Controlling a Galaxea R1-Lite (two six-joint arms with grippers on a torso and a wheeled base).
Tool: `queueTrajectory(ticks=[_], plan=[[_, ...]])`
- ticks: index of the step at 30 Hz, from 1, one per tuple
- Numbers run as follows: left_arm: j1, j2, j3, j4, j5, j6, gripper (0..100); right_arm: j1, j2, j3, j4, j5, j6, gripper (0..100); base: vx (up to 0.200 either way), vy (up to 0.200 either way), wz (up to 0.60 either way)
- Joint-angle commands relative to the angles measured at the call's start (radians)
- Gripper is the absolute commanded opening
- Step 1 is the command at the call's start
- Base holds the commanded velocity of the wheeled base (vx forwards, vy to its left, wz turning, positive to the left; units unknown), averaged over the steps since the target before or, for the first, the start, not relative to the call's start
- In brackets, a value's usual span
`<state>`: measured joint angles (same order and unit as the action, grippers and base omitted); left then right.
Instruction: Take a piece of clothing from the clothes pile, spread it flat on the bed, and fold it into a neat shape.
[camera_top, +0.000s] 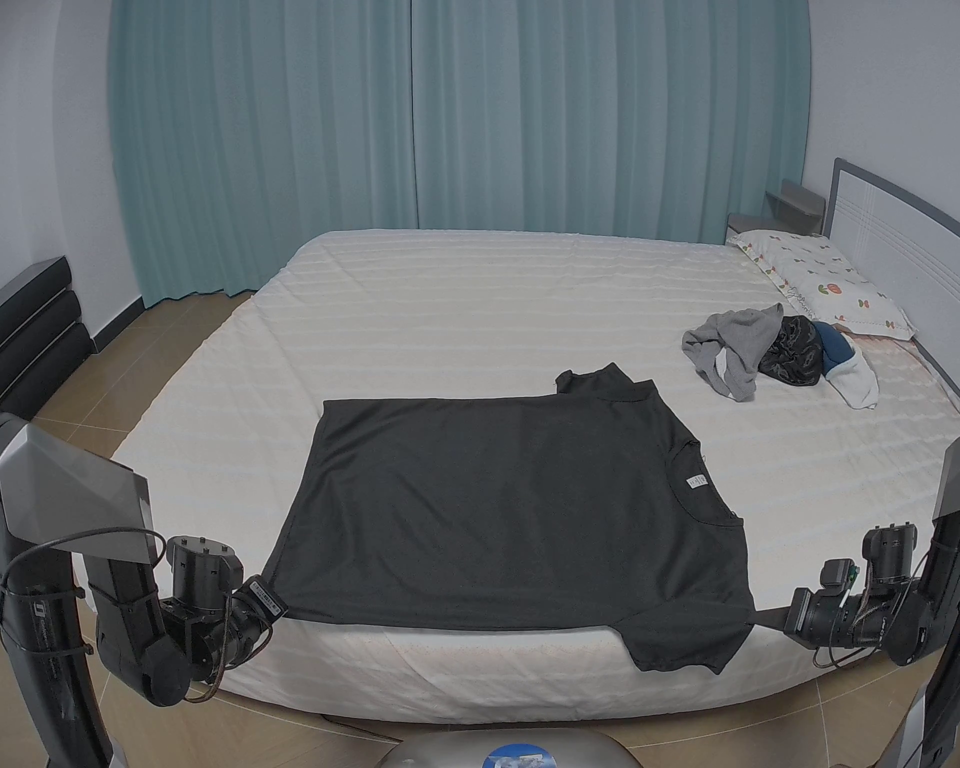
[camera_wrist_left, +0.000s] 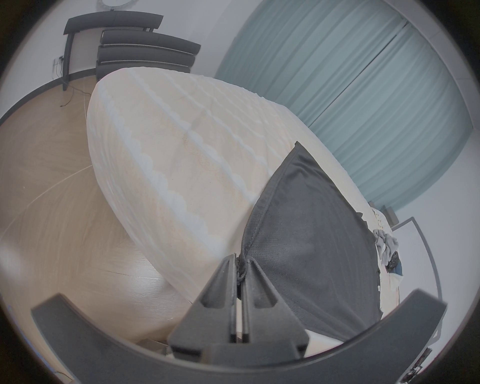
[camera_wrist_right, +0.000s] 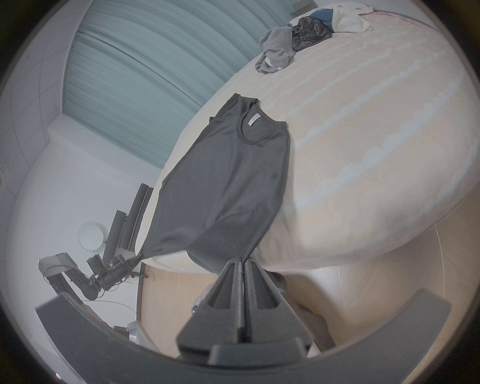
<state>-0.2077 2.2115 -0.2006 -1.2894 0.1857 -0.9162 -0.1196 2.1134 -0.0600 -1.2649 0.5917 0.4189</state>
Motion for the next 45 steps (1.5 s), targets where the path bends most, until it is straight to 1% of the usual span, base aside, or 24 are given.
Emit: queueTrajectory(ticks=[1,2,4,5,12,14,15,16,17,18,20,22,27,29,33,34,38,45], plan=[[0.011,0.002,0.013,-0.007,0.001,0.022,0,-0.025,-0.01,0.049,-0.004,0.014,-0.026,0,0.0,0.0,0.0],[0.017,0.002,0.023,-0.007,0.001,0.046,0,-0.029,-0.009,0.06,-0.004,0.017,-0.039,0,0.0,0.0,0.0],[0.021,0.002,0.027,-0.007,0.001,0.057,0,-0.029,-0.01,0.06,0.004,0.019,-0.048,0,0.0,0.0,0.0],[0.022,0.004,0.035,-0.007,0.001,0.077,0,-0.037,-0.01,0.06,0.01,0.019,-0.063,0,0.0,0.0,0.0],[0.021,0.027,0.046,-0.008,0.001,0.089,0,-0.049,-0.012,0.06,0.045,0.019,-0.081,0,0.0,0.0,0.0],[0.019,0.03,0.047,-0.008,0.001,0.097,0,-0.051,-0.012,0.06,0.078,0.019,-0.121,0,0.0,0.0,0.0],[0.021,0.03,0.049,-0.008,0.001,0.099,0,-0.052,-0.012,0.06,0.081,0.019,-0.126,0,0.0,0.0,0.0],[0.021,0.028,0.055,-0.008,0.001,0.106,0,-0.058,-0.012,0.06,0.107,0.019,-0.158,0,0.0,0.0,0.0],[0.021,0.028,0.055,-0.008,0.001,0.106,0,-0.058,-0.012,0.06,0.107,0.019,-0.158,0,0.0,0.0,0.0],[0.021,0.025,0.067,-0.011,0.001,0.126,0,-0.074,-0.013,0.06,0.148,0.02,-0.213,0,0.0,0.0,0.0],[0.022,0.027,0.083,-0.031,0.001,0.142,0,-0.081,-0.016,0.06,0.167,0.022,-0.243,0,0.0,0.0,0.0],[0.022,0.03,0.093,-0.05,0.001,0.154,0,-0.083,-0.021,0.06,0.174,0.022,-0.249,0,0.0,0.0,0.0],[0.022,0.047,0.155,-0.125,0.001,0.223,0,-0.083,-0.072,0.06,0.234,0.02,-0.259,0,0.0,0.0,0.0],[0.025,0.053,0.164,-0.142,0.001,0.23,0,-0.086,-0.089,0.06,0.252,0.019,-0.267,0,0.0,0.0,0.0],[0.027,0.062,0.168,-0.151,0.001,0.235,0,-0.098,-0.102,0.06,0.283,0.019,-0.292,0,0.0,0.0,0.0],[0.027,0.065,0.185,-0.153,0.001,0.25,0,-0.104,-0.104,0.06,0.303,0.019,-0.319,0,0.0,0.0,0.0],[0.027,0.066,0.201,-0.162,0.003,0.277,0,-0.117,-0.113,0.06,0.338,0.02,-0.365,0,0.0,0.0,0.0],[0.027,0.065,0.201,-0.15,0.004,0.28,0,-0.118,-0.167,0.06,0.4,0.017,-0.382,0,0.0,0.0,0.0]])
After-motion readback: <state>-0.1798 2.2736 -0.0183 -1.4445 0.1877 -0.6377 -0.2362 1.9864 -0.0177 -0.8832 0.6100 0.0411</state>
